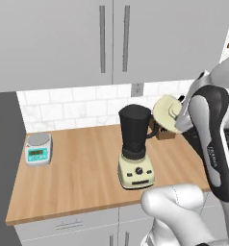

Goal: Close the lid blender by securely placing the lid on top.

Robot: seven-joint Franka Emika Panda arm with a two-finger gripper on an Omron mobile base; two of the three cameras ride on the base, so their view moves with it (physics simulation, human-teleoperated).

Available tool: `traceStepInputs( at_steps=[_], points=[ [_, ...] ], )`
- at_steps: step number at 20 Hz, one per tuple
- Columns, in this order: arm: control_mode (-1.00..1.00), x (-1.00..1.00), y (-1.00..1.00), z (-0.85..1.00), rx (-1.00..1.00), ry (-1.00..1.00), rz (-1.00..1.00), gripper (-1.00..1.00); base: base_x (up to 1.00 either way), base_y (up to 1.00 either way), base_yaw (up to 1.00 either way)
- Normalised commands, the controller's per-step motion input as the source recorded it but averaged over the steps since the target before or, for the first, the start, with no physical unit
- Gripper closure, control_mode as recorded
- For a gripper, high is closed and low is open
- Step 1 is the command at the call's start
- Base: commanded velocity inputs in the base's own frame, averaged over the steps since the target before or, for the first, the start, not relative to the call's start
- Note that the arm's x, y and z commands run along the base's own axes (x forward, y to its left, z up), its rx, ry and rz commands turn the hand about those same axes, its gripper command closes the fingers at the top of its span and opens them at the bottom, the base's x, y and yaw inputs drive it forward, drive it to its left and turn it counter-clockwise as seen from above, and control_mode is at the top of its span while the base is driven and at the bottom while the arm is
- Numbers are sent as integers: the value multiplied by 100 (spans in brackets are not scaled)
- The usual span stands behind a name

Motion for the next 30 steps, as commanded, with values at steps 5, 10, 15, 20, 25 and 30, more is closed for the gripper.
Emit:
traceStepInputs(
  at_steps=[5,10,15,20,25,30],
  points=[
    [-100,44,40,0,0,1,0,100,0,0,0],
    [-100,60,4,-2,0,3,0,100,0,0,0],
    [-100,40,25,-3,-8,6,-3,100,0,0,0],
    [-100,32,27,-8,-9,10,-4,100,0,0,0],
    [-100,32,6,-13,-4,6,-1,100,0,0,0],
    [-100,39,3,-17,-2,8,0,100,0,0,0]
  ],
)
